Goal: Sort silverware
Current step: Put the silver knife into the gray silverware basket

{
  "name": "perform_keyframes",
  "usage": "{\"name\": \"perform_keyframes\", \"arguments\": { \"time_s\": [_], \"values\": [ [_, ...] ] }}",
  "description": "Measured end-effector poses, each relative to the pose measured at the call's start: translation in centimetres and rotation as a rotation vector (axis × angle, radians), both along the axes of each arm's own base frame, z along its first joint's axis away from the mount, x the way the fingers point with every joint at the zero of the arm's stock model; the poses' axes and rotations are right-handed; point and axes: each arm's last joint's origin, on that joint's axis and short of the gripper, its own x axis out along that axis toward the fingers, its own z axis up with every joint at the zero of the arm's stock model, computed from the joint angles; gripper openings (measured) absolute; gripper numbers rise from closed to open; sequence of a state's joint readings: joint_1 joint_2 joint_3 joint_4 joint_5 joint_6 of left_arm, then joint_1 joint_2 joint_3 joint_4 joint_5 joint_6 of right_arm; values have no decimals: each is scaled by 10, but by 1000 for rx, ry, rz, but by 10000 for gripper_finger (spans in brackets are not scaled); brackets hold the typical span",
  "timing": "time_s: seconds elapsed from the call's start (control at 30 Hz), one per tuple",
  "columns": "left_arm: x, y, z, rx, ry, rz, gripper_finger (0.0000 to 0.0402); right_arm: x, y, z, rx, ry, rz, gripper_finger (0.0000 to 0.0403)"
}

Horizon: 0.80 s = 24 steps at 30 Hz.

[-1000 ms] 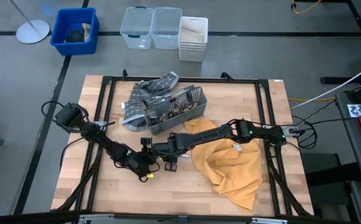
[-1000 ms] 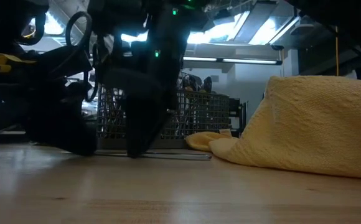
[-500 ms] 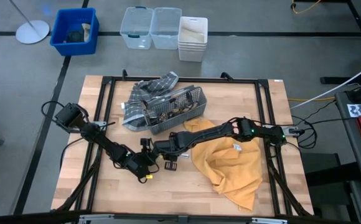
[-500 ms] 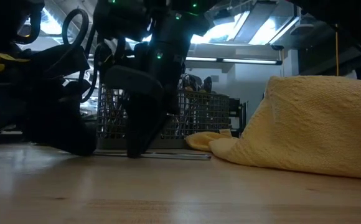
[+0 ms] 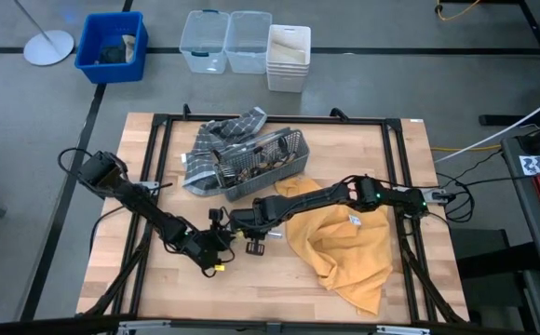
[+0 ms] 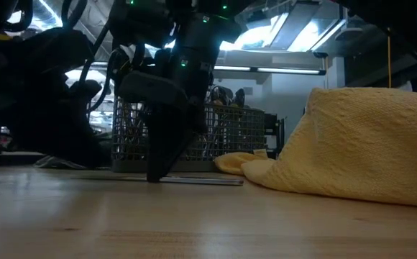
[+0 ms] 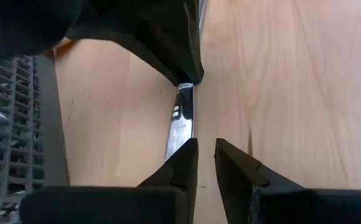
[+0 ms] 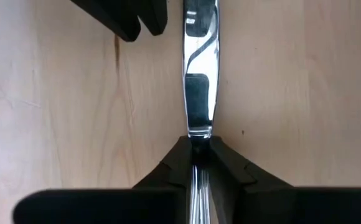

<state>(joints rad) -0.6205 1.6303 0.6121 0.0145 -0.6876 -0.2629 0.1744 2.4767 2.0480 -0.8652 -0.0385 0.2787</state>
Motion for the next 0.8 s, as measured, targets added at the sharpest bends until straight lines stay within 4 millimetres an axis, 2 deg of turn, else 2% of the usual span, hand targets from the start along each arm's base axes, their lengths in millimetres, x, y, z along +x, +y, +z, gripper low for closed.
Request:
{"name": "perform_keyframes", "arguments": {
  "time_s": [0.1, 0.33, 0.67, 0.8],
  "values": [
    [-1, -2, 1, 10, -3, -14, 47, 0, 0, 1, 31, 3, 8, 45],
    [-1, -2, 1, 37, 2, -34, 57, 7, 1, 17, 81, -21, 17, 47],
    [-1, -3, 1, 23, 10, -42, 142, 11, 1, 23, 181, -33, 39, 48],
    [-1, -2, 1, 3, 23, -53, 161, 11, 2, 23, 194, -31, 44, 48]
  ]
}}
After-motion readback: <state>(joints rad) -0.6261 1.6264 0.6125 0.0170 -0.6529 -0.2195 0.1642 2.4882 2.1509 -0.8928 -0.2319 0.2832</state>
